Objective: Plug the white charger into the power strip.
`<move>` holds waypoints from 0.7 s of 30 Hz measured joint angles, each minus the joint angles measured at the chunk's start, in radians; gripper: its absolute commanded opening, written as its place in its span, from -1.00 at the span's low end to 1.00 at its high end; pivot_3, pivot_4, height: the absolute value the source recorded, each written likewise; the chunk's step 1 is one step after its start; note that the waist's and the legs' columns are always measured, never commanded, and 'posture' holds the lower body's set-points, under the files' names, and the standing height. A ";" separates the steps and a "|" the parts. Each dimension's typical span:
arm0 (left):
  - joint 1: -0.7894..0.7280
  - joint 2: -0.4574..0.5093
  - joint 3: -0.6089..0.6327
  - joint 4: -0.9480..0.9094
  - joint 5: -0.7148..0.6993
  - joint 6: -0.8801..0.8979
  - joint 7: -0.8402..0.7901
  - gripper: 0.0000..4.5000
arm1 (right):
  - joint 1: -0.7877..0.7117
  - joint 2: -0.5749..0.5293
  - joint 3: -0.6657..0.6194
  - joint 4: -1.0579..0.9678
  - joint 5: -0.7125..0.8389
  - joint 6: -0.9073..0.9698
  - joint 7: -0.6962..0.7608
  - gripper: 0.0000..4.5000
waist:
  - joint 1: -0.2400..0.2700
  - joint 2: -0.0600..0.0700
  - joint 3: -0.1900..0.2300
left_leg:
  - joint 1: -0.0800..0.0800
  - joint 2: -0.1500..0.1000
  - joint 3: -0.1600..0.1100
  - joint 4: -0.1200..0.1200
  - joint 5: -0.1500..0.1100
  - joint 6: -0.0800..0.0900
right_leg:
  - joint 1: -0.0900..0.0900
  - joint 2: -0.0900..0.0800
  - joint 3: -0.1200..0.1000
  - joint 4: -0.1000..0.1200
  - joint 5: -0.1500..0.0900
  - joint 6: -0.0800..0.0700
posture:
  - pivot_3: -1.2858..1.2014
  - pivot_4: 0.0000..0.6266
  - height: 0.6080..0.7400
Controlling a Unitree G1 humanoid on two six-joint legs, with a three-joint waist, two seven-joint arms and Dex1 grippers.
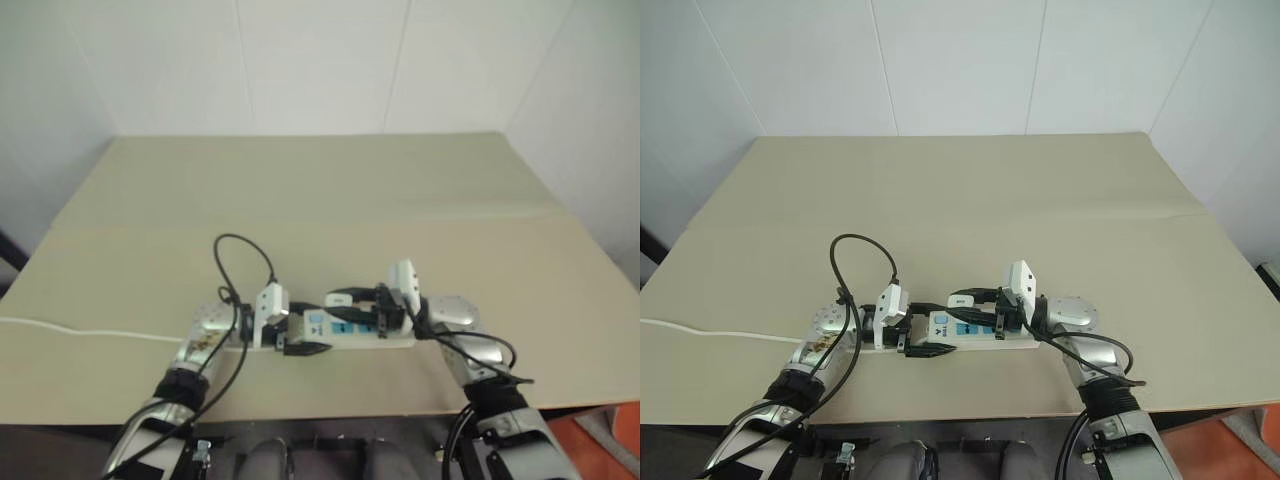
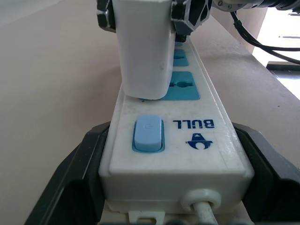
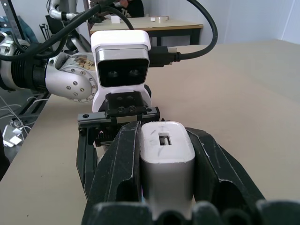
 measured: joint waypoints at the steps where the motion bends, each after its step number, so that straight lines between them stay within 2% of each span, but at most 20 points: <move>1: 0.000 0.000 -0.001 0.000 0.000 0.000 0.000 0.46 | -0.001 -0.007 0.001 0.006 0.000 -0.007 0.006 -0.47 | 0.000 0.000 0.000 | 0.000 0.000 0.000 0.000 0.000 0.000 | 0.000 0.000 0.000 0.000 0.000 0.000 | 0.03 -0.52 1.00; 9: -0.001 -0.003 -0.006 0.000 0.005 0.000 0.008 0.46 | -0.022 -0.070 0.024 0.059 0.000 -0.073 0.062 -0.47 | 0.005 -0.001 -0.001 | 0.002 0.000 0.000 0.000 0.000 0.000 | 0.002 0.000 0.000 -0.001 0.000 0.000 | 0.03 -0.52 1.00; 21: -0.001 0.009 0.000 0.020 0.006 -0.016 0.007 0.46 | -0.118 -0.061 0.091 0.143 -0.025 -0.067 0.082 -0.47 | -0.008 -0.002 -0.004 | 0.008 0.002 0.000 0.000 0.000 0.000 | 0.004 0.001 0.001 0.001 0.000 -0.001 | 0.03 -0.52 1.00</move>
